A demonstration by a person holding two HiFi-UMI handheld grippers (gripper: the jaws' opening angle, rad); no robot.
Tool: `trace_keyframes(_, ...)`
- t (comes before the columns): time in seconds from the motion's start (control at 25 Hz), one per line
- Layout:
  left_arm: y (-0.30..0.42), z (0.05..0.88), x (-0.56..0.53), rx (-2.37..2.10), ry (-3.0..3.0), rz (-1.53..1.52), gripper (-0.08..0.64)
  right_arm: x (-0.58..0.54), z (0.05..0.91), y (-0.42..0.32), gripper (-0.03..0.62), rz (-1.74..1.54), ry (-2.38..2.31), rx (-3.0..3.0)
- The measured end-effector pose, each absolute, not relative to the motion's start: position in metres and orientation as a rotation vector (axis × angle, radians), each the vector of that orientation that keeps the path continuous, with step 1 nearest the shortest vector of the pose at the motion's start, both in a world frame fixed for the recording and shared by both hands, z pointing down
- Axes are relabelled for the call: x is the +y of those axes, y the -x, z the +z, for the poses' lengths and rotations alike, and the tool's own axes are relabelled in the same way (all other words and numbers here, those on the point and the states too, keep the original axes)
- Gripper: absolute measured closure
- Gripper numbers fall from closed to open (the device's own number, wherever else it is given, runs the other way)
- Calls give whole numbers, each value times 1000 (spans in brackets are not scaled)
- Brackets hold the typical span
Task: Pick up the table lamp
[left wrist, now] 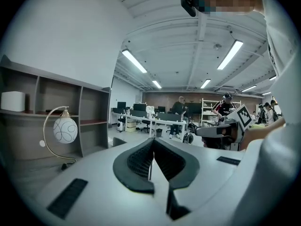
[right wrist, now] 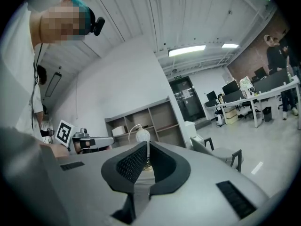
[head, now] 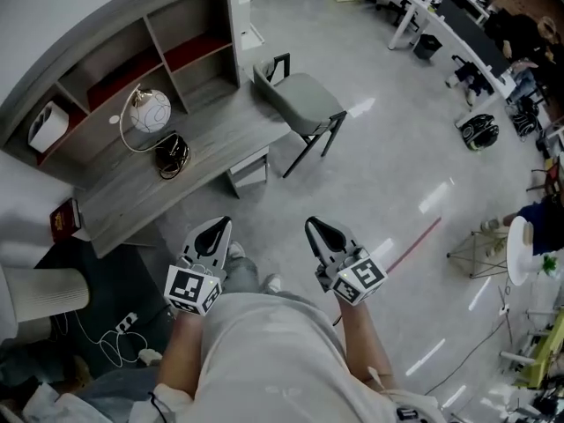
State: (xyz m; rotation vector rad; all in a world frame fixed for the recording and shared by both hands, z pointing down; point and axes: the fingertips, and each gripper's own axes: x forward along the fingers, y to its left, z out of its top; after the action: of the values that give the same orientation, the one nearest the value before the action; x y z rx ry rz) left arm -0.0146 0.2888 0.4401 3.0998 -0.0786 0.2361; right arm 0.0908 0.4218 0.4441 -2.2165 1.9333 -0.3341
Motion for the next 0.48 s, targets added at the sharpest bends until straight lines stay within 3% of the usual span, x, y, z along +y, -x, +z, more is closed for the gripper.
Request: trace_keyframes(0.48, -40, 460, 185, -170, -3071, 245, 545, 306, 455, -158, 561, -406, 2152, 2024)
